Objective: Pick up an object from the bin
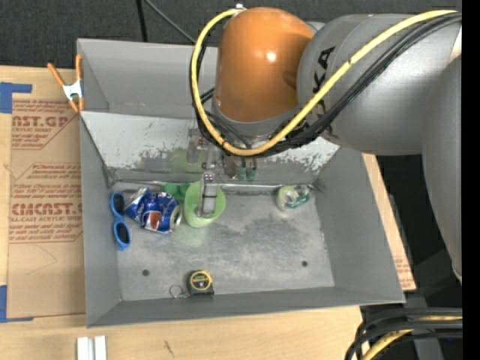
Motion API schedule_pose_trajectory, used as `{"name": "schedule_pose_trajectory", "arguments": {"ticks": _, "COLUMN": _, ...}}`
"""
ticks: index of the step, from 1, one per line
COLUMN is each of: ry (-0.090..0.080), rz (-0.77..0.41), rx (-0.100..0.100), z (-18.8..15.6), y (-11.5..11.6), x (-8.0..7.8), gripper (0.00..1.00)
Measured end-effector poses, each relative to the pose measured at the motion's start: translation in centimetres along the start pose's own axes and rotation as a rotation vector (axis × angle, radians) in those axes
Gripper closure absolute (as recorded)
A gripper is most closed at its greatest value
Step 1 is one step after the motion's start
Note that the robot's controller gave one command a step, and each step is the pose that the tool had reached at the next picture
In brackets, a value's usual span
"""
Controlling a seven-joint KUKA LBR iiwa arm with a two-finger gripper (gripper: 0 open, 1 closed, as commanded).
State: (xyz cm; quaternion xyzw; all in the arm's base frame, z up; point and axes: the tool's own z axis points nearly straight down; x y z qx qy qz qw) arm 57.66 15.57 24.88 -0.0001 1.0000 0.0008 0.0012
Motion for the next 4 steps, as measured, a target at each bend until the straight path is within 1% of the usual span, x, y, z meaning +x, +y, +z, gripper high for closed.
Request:
{"name": "schedule_pose_trajectory", "arguments": {"ticks": 1, "ry": 0.007, "rz": -0.171, "rx": 0.001, "z": 10.6, "y": 2.7, "x": -0.1, "gripper": 0.0}}
{"name": "schedule_pose_trajectory", "arguments": {"ticks": 2, "ry": -0.028, "rz": -0.425, "rx": -0.002, "z": 17.1, "y": 2.2, "x": -0.1, "gripper": 0.0}}
{"name": "schedule_pose_trajectory", "arguments": {"ticks": 3, "ry": -0.035, "rz": -0.426, "rx": -0.006, "z": 16.8, "y": 2.4, "x": -0.3, "gripper": 1.0}}
{"name": "schedule_pose_trajectory", "arguments": {"ticks": 4, "ry": -0.008, "rz": -0.451, "rx": 0.0, "z": 0.0, "y": 2.6, "x": 4.0, "gripper": 1.0}}
